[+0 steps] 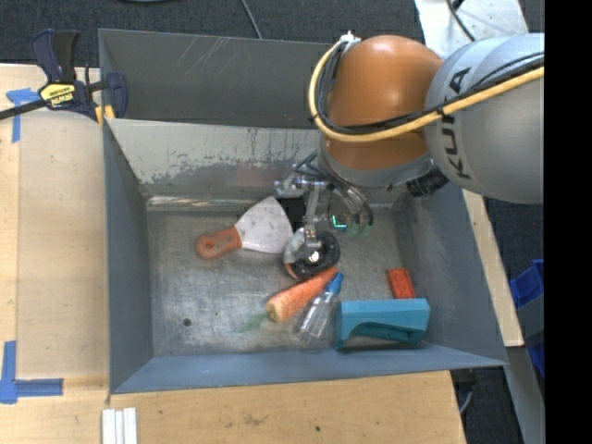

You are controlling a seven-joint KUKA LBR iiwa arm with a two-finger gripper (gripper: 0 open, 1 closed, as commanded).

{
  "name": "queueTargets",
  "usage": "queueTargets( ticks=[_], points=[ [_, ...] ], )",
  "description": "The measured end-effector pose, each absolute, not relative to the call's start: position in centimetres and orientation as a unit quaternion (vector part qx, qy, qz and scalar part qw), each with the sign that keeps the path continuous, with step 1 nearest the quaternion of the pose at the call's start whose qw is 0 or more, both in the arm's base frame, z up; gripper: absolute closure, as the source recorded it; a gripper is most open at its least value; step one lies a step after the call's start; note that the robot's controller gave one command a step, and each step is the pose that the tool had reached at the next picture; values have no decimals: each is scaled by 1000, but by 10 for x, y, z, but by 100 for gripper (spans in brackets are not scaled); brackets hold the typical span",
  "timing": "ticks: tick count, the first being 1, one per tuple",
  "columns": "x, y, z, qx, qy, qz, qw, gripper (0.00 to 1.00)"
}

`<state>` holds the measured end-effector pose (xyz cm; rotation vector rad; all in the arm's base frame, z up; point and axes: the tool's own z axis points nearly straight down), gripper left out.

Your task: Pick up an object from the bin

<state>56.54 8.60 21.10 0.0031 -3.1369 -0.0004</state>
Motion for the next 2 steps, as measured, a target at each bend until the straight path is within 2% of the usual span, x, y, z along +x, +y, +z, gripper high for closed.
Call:
queueTargets(
  ticks=[1, 2],
  points=[
    [567, 86, 215, 0, -1000, 0, -2, 0],
    [563, 79, 194, 32, -999, -1, -5, 0]
  ],
)
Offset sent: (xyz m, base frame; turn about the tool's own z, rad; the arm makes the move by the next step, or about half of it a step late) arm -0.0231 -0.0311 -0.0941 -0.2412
